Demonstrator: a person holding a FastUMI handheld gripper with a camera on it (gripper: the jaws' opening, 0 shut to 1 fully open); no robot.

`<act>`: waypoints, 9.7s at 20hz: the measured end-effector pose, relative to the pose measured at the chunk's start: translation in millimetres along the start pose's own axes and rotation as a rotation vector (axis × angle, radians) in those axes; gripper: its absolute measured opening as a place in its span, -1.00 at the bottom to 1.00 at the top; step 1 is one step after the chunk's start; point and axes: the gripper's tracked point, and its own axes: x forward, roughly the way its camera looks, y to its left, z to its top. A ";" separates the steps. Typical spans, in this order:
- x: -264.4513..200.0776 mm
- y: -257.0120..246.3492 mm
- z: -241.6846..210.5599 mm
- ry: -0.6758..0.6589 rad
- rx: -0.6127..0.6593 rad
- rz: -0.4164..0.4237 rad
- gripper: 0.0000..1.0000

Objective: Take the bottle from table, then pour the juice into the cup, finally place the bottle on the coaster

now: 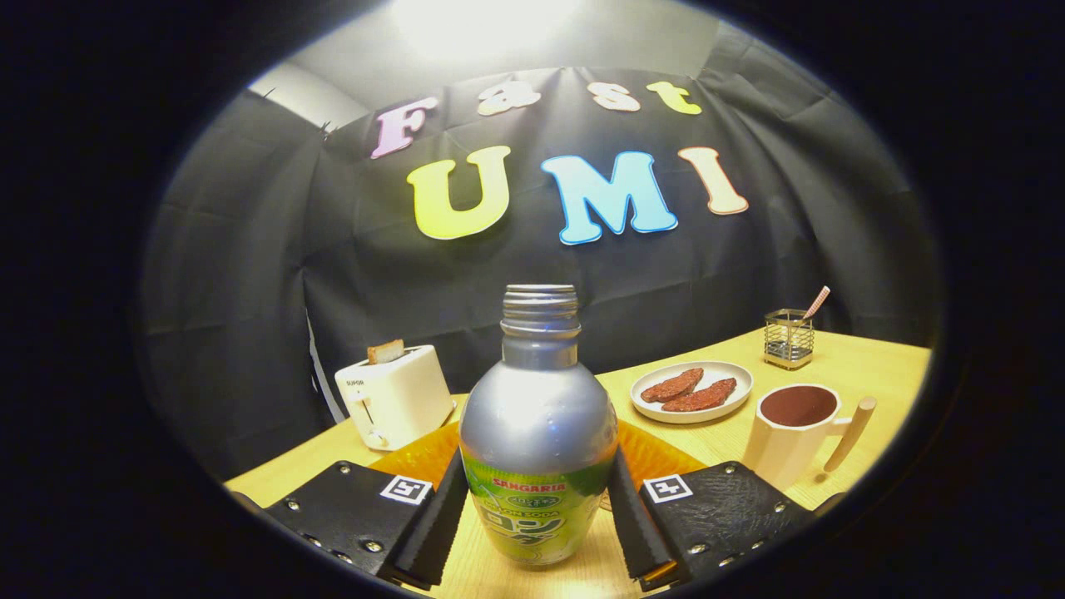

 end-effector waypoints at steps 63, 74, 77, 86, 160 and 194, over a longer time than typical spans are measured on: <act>23.3 -58.8 26.5 -0.154 1.336 0.127 0.54; 21.7 -67.4 30.2 -0.188 1.415 0.127 0.54; 23.5 -71.2 30.5 -0.197 1.430 0.119 0.54; 23.8 -76.8 26.7 -0.214 1.489 0.111 0.54; 32.2 -91.9 104.7 -0.503 1.929 0.143 0.55; 46.9 -112.6 43.3 -0.269 1.322 -0.061 0.55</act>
